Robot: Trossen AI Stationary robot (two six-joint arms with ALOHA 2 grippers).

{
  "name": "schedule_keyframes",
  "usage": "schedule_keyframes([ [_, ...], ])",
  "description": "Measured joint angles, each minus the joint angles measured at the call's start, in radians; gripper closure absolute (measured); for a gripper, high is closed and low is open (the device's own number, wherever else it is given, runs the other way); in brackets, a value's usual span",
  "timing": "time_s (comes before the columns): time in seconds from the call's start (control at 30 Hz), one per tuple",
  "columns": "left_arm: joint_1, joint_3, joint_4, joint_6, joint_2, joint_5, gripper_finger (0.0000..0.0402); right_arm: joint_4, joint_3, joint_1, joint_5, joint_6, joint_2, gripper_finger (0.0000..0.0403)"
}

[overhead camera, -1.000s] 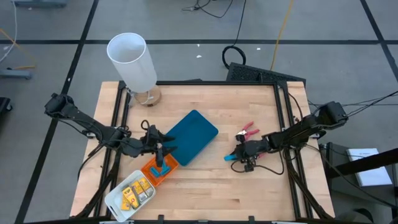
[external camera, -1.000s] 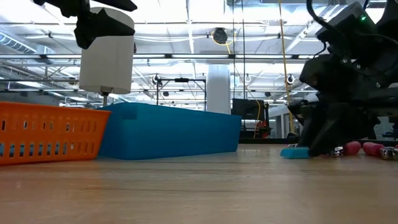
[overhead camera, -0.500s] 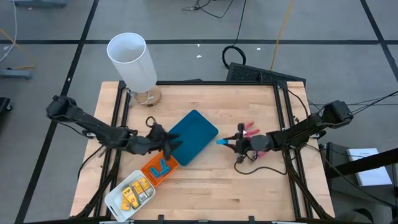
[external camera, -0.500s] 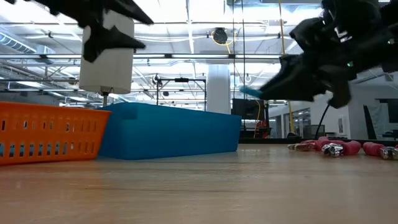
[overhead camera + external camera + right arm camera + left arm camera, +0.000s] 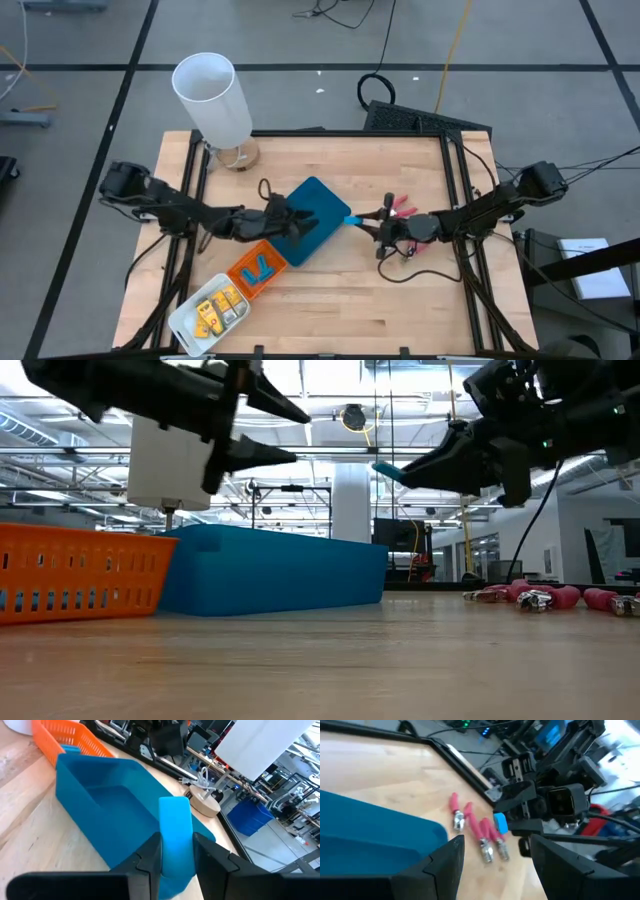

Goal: Pick & Place School Supplies
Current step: Put the blue eraser into the orange bin

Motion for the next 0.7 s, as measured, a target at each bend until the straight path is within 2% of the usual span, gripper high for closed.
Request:
schedule_keyframes([
  [0.2, 0.040, 0.064, 0.044, -0.003, 0.112, 0.089, 0.0169, -0.088, 0.073, 0.000, 0.000, -0.019, 0.000, 0.0314],
  [0.47, 0.060, 0.202, 0.038, 0.071, 0.227, 0.121, 0.0169, -0.116, 0.094, 0.000, 0.000, -0.023, 0.000, 0.0314],
  [0.7, 0.085, 0.304, -0.045, 0.058, 0.298, 0.206, 0.0169, -0.116, 0.094, 0.000, 0.000, -0.022, 0.000, 0.0314],
])
